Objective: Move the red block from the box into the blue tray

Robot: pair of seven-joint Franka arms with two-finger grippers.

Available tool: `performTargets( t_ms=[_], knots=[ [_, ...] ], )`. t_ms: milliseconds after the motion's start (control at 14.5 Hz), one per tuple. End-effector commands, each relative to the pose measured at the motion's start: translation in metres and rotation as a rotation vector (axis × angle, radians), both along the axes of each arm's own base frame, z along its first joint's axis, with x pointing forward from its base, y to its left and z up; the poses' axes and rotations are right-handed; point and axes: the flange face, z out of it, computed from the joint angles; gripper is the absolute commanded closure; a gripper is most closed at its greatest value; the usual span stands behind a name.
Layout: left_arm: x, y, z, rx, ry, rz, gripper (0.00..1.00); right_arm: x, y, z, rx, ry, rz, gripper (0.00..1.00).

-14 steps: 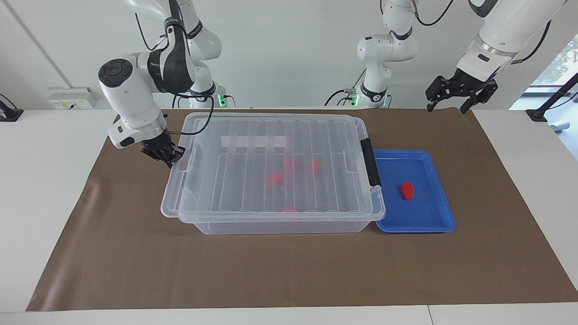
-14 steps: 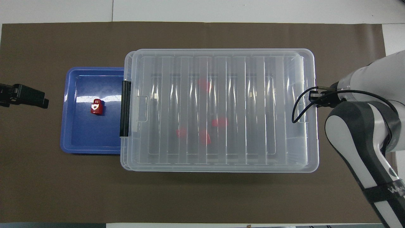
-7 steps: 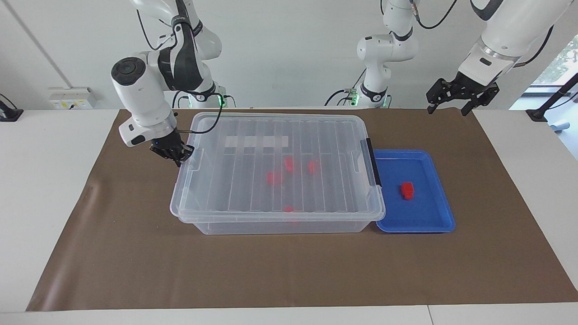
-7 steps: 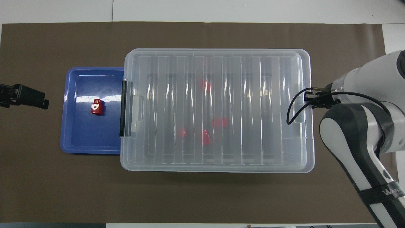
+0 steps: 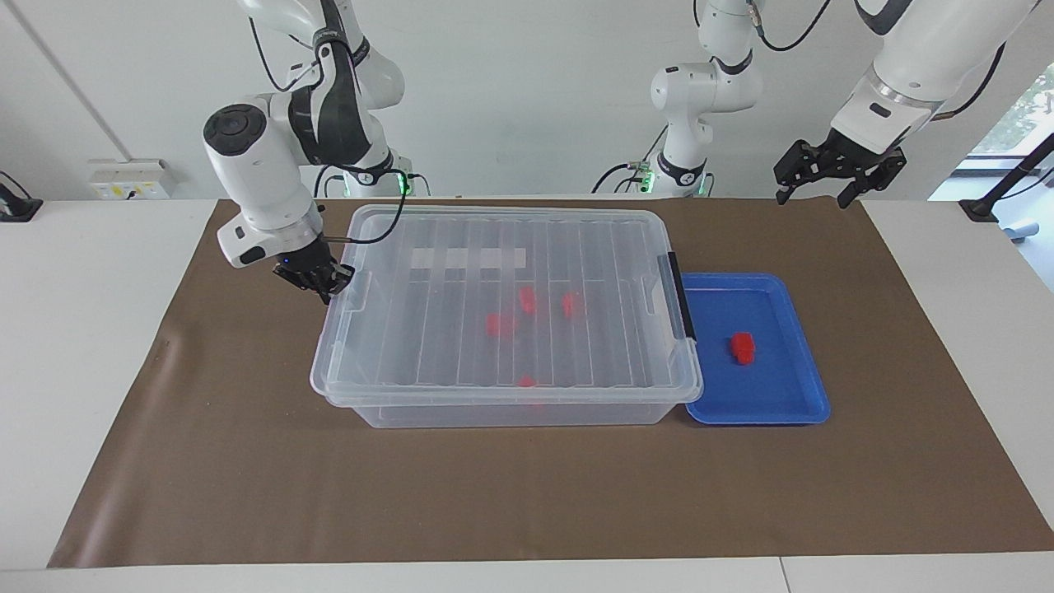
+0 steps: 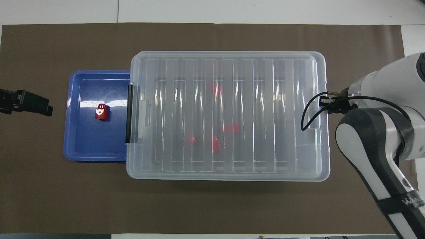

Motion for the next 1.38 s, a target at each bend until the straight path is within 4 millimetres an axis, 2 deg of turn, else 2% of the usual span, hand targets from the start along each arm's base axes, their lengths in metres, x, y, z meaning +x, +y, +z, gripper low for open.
performTargets(
  t_ms=[0, 138, 207, 276, 345, 414, 483, 552, 690, 828, 1310],
  knots=[
    [0.001, 0.0, -0.006, -0.011, 0.002, -0.011, 0.0, 0.002, -0.004, 0.039, -0.004, 0.023, -0.013, 1.0],
    [-0.002, -0.001, -0.017, -0.011, -0.025, -0.008, 0.0, 0.004, -0.021, 0.068, -0.002, 0.036, 0.008, 1.0],
    [-0.004, -0.001, -0.023, -0.01, -0.024, -0.008, 0.0, 0.003, -0.036, 0.085, 0.003, 0.044, 0.015, 0.96],
    [-0.007, -0.001, -0.024, -0.01, -0.022, -0.011, 0.0, 0.001, -0.047, 0.097, 0.01, 0.053, 0.032, 0.72],
    [-0.007, -0.001, -0.025, -0.009, -0.019, -0.011, 0.0, -0.003, -0.056, 0.112, 0.012, 0.051, 0.054, 0.18],
    [-0.007, -0.001, -0.024, -0.009, -0.021, -0.011, 0.0, -0.01, -0.061, 0.124, 0.012, 0.053, 0.079, 0.0],
    [-0.007, -0.001, -0.024, -0.009, -0.021, -0.011, 0.0, -0.018, -0.067, 0.143, 0.005, 0.037, 0.095, 0.0],
    [-0.007, -0.001, -0.024, -0.01, -0.024, -0.011, 0.0, -0.019, -0.069, 0.152, -0.003, 0.037, 0.095, 0.0],
    [-0.007, -0.001, -0.024, -0.01, -0.024, -0.011, 0.0, -0.02, -0.073, 0.151, -0.009, 0.053, 0.09, 0.0],
    [-0.006, -0.002, -0.023, -0.01, -0.028, -0.012, 0.0, -0.022, -0.087, 0.15, -0.002, 0.057, 0.066, 0.0],
    [0.005, -0.003, -0.018, -0.019, -0.111, -0.011, 0.0, -0.018, -0.08, 0.149, 0.017, 0.023, 0.072, 0.0]
  ],
)
